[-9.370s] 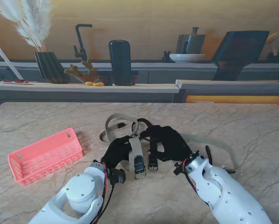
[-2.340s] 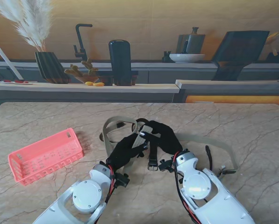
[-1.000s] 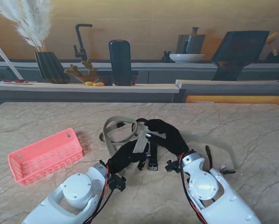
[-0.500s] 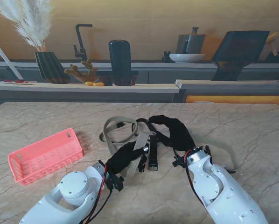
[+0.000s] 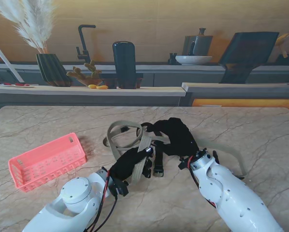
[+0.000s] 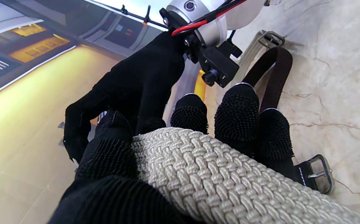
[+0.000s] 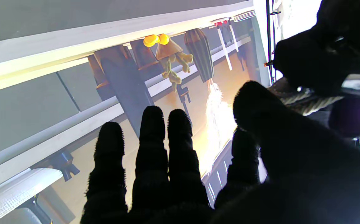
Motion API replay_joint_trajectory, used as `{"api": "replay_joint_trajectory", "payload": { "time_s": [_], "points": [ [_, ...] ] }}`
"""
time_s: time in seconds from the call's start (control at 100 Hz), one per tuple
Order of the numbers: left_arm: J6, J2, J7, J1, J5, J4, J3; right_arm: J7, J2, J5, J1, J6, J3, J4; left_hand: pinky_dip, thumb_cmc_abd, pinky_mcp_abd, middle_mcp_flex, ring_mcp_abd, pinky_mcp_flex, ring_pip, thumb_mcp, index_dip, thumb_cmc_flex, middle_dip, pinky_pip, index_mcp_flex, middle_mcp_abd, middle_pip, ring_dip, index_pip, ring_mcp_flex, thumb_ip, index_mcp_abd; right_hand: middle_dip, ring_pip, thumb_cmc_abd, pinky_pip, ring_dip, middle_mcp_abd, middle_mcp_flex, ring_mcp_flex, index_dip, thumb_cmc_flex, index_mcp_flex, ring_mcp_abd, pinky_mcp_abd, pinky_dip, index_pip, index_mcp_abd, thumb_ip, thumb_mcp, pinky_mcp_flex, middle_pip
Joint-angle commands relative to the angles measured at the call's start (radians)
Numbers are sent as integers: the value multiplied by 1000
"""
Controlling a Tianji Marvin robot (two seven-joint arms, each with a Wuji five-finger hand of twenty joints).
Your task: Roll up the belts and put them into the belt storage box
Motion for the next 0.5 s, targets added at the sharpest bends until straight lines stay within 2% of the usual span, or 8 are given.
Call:
{"api": "replay_joint_trajectory", "payload": {
  "time_s": [0.0,0.17,0.34,0.37,0.39,0.41,0.45,0.49],
  "points": [
    [11,-8,-2,10,-15,-10,0,1,-8,4,17,-5,-17,7,25,60,23,27,21,-3,3,-16,13,-5,-7,9,37,6,-11,-11,27,14,6,-1,-2,20,-2,29,-5,-4,-20,-34,-12,-20,8,-20,-26,-15,21,-25,-21,35,-18,21],
    [37,-17,2,12,-67,-9,-4,-1,-22,32,52,-16,-63,39,30,59,21,23,25,-9,8,-16,16,-4,-9,9,36,8,-4,-13,32,8,7,-2,-2,30,6,49,-12,-7,-12,-29,-17,-20,51,-20,-30,-25,40,-34,-22,29,-20,24],
    [57,-21,4,15,-94,-12,-9,-15,-25,28,71,-38,-88,55,32,65,21,22,25,-10,9,-15,17,-3,-12,10,33,7,-3,-16,33,7,8,3,-5,37,46,64,-16,-20,13,-14,-19,-18,161,-23,-27,-37,69,-58,-24,21,-13,23],
    [59,-22,5,16,-96,-13,-9,-20,-24,22,73,-42,-91,57,33,65,22,23,25,-8,9,-15,18,-2,-13,10,33,7,-2,-17,34,9,8,3,-7,39,59,69,-18,-21,21,-9,-33,-11,177,-22,-26,-43,69,-63,-37,2,-12,19],
    [61,-22,6,16,-98,-14,-10,-24,-24,19,74,-44,-93,58,33,66,22,23,26,-8,9,-15,18,-2,-13,11,32,8,-2,-17,34,9,8,3,-6,43,66,80,-21,-23,24,-7,-111,3,180,-23,-25,-60,110,-71,-60,-17,-12,17],
    [63,-22,6,17,-100,-14,-10,-27,-23,16,74,-46,-94,59,34,69,22,23,25,-8,9,-14,18,-2,-14,11,31,8,-2,-18,34,9,8,3,-5,45,68,85,-21,-25,27,-4,-136,10,186,-23,-25,-66,123,-77,-74,-27,-11,18],
    [68,-23,7,18,-106,-16,-11,-32,-23,13,75,-50,-95,60,34,74,22,23,25,-8,9,-15,18,-4,-15,10,30,9,-3,-19,34,8,7,5,-5,47,70,88,-20,-26,29,-2,-149,13,199,-25,-25,-69,135,-87,-88,-37,-11,18],
    [72,-24,7,19,-113,-17,-13,-36,-23,9,75,-53,-96,61,34,79,22,21,26,-9,9,-14,18,-3,-16,9,28,10,-3,-20,33,8,7,7,-5,49,72,94,-20,-25,31,2,-193,17,198,-25,-25,-75,169,-93,-98,-52,-9,17]
  ]
}}
